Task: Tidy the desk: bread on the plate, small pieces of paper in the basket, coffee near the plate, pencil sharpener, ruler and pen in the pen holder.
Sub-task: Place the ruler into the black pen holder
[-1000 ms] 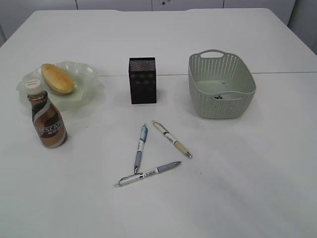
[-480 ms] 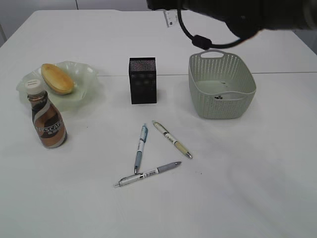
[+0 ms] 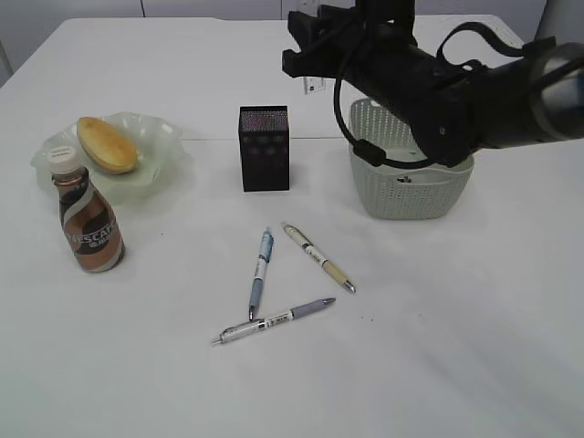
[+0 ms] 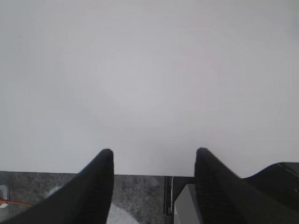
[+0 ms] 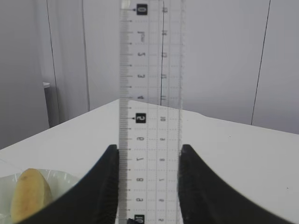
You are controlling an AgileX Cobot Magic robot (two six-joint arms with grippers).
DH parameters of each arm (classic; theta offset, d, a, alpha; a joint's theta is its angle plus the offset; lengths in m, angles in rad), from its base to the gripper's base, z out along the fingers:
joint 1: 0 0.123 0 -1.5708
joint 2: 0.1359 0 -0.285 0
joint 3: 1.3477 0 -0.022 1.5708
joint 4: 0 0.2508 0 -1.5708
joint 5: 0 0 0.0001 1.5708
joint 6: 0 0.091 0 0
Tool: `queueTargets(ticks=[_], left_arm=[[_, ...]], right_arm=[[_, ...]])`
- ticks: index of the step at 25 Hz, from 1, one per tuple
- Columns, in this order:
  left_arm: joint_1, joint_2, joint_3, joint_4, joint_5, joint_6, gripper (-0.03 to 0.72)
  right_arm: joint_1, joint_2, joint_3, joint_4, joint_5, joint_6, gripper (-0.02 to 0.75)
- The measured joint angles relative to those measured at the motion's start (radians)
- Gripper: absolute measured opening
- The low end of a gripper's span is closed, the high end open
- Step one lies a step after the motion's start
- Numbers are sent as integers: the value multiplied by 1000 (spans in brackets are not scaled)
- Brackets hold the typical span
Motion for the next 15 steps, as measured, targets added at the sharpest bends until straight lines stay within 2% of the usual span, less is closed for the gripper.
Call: queueTargets(ticks=[4,10,15], left_arm=[[0,0,0,2,4,0,407],[0,0,0,18,6,0,406],[0,0,0,18,6,0,406]], right_arm=[[0,66,-72,2,-5,19,262],[0,163,-226,-9,-7,151,262],[0,232,-338,-100,43,249,262]])
